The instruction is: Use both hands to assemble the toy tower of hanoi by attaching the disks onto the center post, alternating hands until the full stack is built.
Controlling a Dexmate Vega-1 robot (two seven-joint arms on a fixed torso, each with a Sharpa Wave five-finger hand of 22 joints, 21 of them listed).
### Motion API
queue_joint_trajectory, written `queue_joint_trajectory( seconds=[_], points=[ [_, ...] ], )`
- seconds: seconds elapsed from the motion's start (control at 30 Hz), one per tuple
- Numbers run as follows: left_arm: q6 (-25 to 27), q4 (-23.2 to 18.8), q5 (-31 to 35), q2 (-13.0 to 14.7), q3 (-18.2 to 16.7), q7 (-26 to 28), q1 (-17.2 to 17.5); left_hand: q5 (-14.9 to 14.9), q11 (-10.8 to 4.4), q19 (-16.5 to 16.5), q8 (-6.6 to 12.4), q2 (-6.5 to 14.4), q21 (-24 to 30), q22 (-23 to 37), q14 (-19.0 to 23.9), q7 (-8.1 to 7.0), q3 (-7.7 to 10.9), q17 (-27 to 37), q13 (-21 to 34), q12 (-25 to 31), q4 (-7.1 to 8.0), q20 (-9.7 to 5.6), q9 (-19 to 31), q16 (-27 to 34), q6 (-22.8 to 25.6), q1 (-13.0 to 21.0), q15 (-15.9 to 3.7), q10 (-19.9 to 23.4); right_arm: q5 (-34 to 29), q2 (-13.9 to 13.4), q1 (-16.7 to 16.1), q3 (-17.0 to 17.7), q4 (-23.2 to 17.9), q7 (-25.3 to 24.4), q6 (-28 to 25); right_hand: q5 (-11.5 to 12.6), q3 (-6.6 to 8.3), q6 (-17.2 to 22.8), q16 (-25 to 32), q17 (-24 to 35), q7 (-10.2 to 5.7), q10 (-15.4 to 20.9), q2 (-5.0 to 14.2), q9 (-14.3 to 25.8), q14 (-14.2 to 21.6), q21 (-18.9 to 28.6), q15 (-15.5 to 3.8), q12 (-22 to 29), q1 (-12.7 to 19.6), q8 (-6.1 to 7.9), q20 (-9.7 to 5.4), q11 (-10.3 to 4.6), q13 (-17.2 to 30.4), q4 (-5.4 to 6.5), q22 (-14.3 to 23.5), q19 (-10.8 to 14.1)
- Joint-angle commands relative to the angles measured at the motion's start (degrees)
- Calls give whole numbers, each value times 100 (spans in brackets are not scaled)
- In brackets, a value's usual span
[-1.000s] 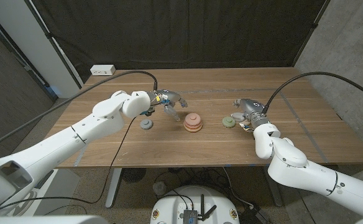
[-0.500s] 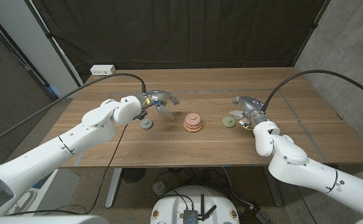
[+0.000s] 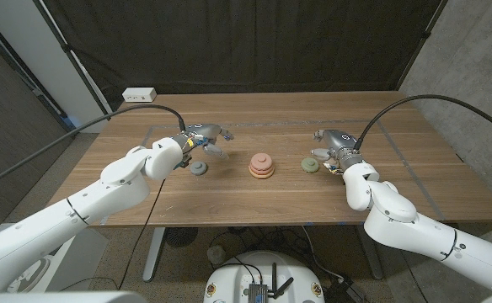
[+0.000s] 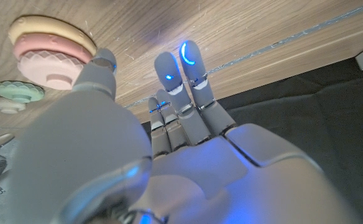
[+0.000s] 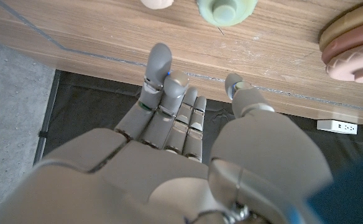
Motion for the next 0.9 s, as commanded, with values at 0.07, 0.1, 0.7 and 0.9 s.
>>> queue_joint_trajectory(
  seconds=[0.07,0.1,0.7,0.9],
  points=[
    [421,-135,-112,117,-238,754,512,16,-21,30,10,31,6,1,32,-54,44,21,0,-7,-10,-711,-7,41,52,-7,-309,41,185,125,-88,211,149,-146,334,7,17,24,-8,3,20,-14,-19,10,-59,3,-379,-10,-51,4,-584,37,10,2,21,-5],
    [442,-141,-137,122,-260,805,548,17,-35,28,8,35,5,1,20,-56,46,9,-3,-9,-10,-711,-8,31,57,-8,-309,44,162,117,-88,203,158,-159,353,7,17,22,-8,3,19,-10,-19,9,-60,6,-380,-7,-51,2,-584,43,11,1,24,-1],
    [778,-140,-456,61,-333,1476,886,28,-44,9,-10,76,-10,-4,7,-96,67,8,-29,-17,-7,-711,-11,38,101,-18,-310,106,38,93,-77,179,208,-48,286,9,22,16,-20,-16,55,-38,-9,-25,-77,12,-381,-24,-60,-44,-583,53,-41,-4,31,-5],
    [732,-96,-573,71,-416,1795,1052,34,-54,8,-19,80,-9,-3,22,-100,76,22,-39,-16,-16,-710,-11,57,115,-11,-309,135,-17,96,-70,154,222,-19,278,12,26,13,-12,-3,66,-38,-5,-26,-75,6,-379,-23,-67,-51,-583,60,-53,-2,24,-13]
  ],
)
